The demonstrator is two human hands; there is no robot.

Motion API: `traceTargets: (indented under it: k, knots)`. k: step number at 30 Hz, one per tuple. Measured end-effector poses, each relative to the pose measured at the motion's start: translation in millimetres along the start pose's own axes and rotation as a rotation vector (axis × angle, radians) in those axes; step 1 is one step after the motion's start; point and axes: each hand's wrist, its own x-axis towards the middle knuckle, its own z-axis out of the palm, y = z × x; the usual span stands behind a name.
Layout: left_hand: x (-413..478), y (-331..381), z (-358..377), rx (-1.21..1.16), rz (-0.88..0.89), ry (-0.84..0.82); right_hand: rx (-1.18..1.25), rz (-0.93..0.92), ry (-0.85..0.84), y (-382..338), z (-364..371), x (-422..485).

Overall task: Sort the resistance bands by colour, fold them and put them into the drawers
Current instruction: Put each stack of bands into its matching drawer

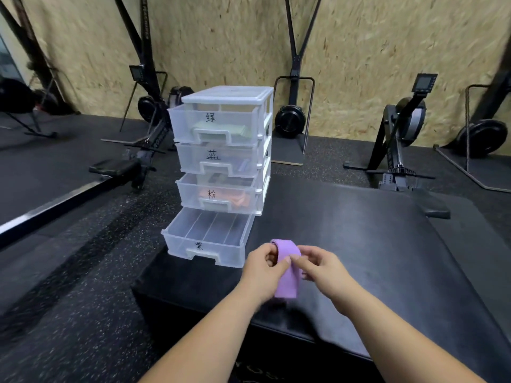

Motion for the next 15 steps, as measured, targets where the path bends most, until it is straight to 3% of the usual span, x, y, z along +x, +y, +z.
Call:
traceTargets:
  k: [8, 15]
  knots:
    - [1, 0, -64, -0.182, -0.042, 0.181, -0.163, -0.100, -0.068, -37, 60, 30]
    - [7, -41, -125, 0.052, -0.159, 0.377, -0.684, -0.178, -0.117, -84, 111, 113]
